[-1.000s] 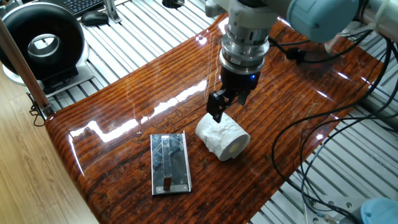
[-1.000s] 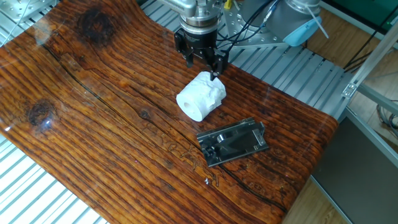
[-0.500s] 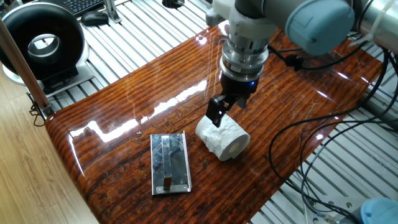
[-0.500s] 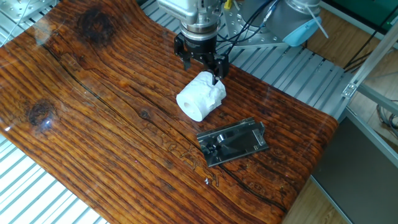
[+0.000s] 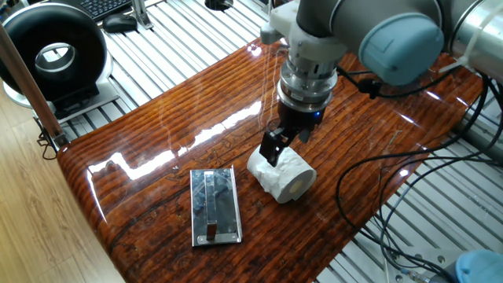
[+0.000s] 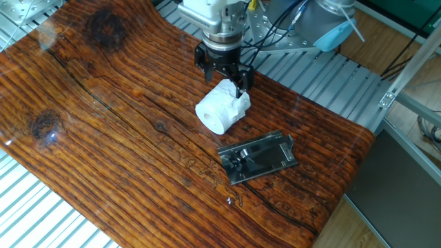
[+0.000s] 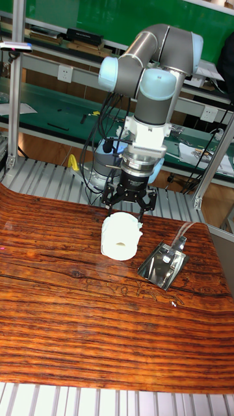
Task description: Put the toilet paper on its holder
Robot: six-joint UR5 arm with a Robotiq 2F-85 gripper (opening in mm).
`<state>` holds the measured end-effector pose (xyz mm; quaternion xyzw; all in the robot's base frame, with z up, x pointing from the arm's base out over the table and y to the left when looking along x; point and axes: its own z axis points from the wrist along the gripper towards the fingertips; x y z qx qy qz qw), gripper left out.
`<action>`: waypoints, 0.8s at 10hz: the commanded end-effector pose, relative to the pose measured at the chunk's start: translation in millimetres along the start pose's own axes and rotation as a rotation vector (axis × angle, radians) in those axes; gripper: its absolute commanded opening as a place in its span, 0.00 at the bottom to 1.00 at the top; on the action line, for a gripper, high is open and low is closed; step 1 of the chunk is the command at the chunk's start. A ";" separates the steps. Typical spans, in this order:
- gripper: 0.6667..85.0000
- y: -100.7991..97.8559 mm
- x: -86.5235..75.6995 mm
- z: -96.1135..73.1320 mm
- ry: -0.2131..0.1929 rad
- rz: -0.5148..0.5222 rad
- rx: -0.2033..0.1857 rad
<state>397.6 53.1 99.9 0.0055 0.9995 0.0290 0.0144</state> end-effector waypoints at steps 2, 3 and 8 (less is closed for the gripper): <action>1.00 5.4 -1.4 2.7 0.000 0.128 -0.026; 1.00 7.2 0.7 2.6 0.006 0.138 -0.030; 1.00 11.7 4.1 14.3 0.010 0.125 -0.039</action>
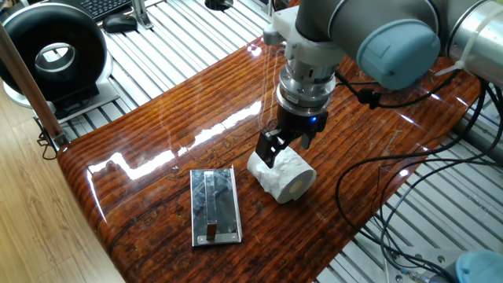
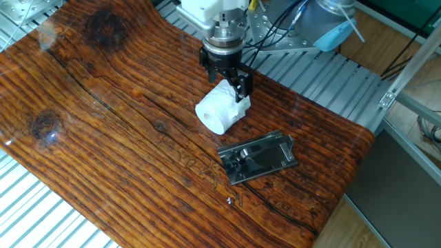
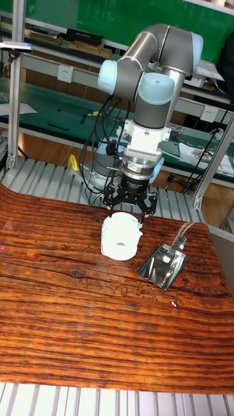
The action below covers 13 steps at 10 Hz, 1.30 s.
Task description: Put the toilet paper on its holder
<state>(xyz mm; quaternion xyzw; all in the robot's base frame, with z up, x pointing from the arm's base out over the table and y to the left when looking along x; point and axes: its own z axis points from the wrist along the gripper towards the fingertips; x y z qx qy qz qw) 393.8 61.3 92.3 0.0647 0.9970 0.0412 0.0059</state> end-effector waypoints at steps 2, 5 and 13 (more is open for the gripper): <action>1.00 4.0 3.6 9.7 0.002 -0.001 -0.016; 1.00 2.9 6.3 15.2 0.008 -0.013 -0.015; 1.00 -11.5 13.9 28.5 0.033 -0.065 -0.010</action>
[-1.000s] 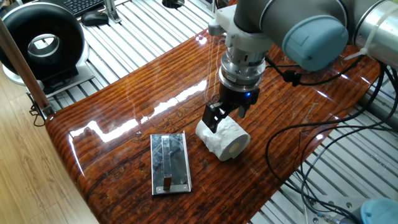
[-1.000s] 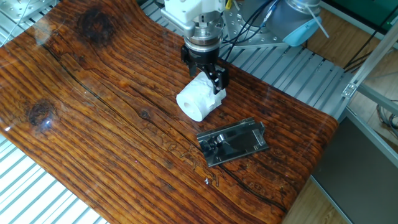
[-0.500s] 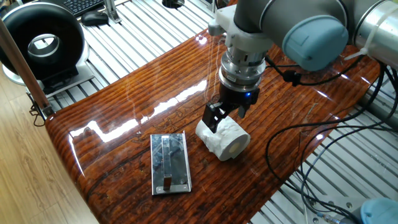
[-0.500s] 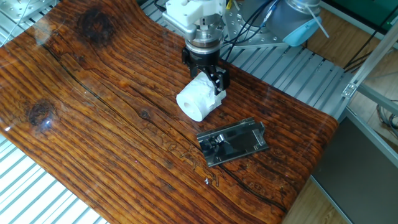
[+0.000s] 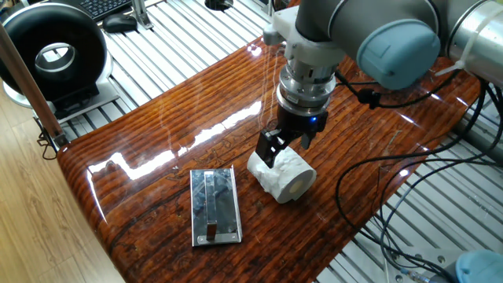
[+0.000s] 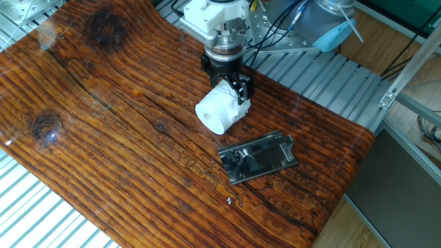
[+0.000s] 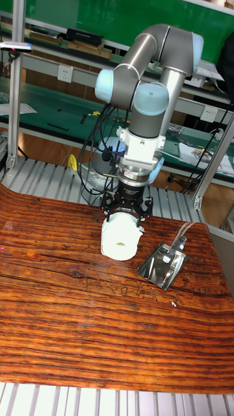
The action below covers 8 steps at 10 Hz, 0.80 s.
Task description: Put the toilet paper on its holder
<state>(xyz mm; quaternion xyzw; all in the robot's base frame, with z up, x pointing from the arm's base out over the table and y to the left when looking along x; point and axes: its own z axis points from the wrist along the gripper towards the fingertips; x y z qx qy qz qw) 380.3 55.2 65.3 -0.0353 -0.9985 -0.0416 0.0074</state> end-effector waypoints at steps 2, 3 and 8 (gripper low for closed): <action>1.00 -0.8 3.8 2.4 0.013 -0.017 -0.013; 1.00 -0.4 3.9 2.5 0.014 -0.020 -0.015; 0.77 -15.4 10.6 -0.9 0.037 0.007 0.059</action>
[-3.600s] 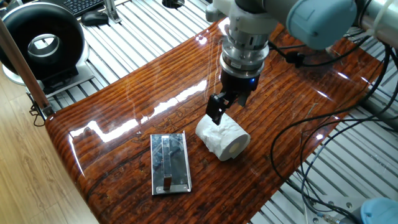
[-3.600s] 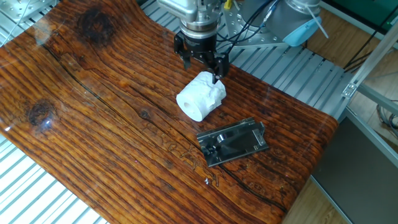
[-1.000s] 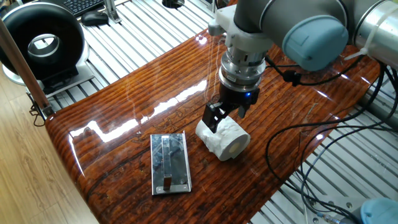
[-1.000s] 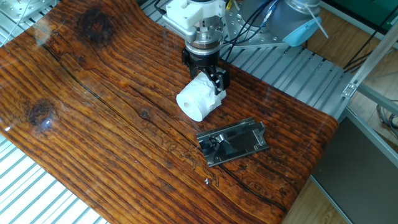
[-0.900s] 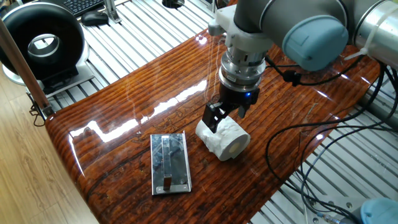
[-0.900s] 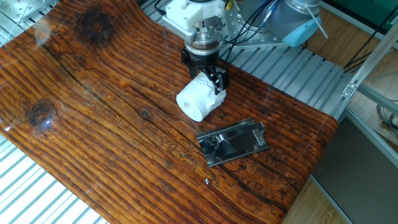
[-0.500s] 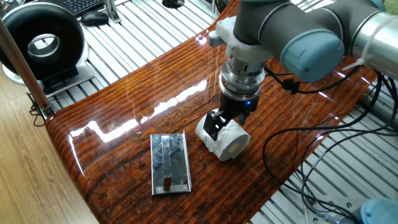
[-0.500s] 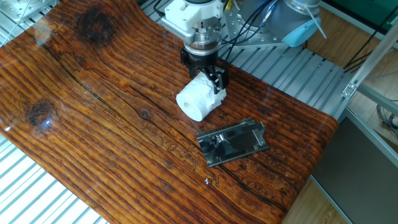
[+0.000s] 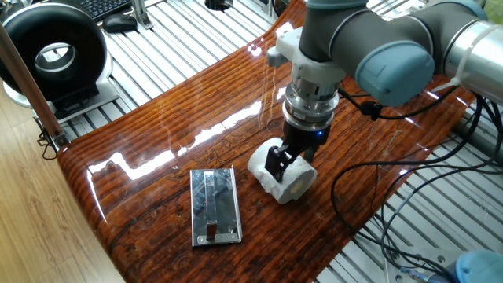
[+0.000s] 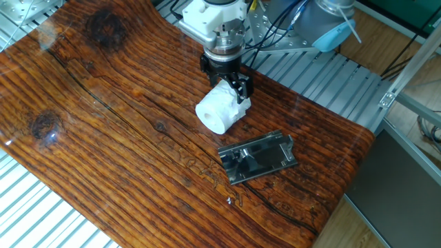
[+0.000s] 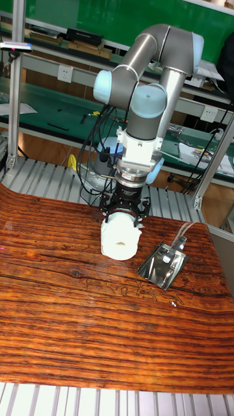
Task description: Put the toilet paper on its holder
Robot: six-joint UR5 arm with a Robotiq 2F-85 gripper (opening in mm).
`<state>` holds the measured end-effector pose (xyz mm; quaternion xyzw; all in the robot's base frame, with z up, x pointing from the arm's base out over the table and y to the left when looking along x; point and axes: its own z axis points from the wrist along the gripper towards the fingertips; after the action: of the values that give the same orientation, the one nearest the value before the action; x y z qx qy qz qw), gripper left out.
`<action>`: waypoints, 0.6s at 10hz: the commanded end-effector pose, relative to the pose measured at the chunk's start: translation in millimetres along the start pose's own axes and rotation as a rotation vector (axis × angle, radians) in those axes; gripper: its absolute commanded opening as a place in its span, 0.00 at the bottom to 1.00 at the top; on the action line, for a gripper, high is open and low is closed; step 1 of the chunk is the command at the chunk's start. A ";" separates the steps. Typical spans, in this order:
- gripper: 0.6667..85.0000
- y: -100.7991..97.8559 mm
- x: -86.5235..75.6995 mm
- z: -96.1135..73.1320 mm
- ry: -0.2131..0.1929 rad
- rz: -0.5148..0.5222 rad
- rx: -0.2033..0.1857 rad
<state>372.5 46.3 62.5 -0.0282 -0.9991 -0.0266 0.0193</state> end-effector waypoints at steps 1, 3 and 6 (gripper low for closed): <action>0.63 -2.7 3.3 -6.4 0.014 0.068 0.035; 0.33 3.1 -0.1 -16.9 0.008 0.155 0.055; 0.00 3.3 -11.0 -20.6 -0.006 0.217 0.042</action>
<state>377.6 45.8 76.9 -0.1059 -0.9941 -0.0003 0.0223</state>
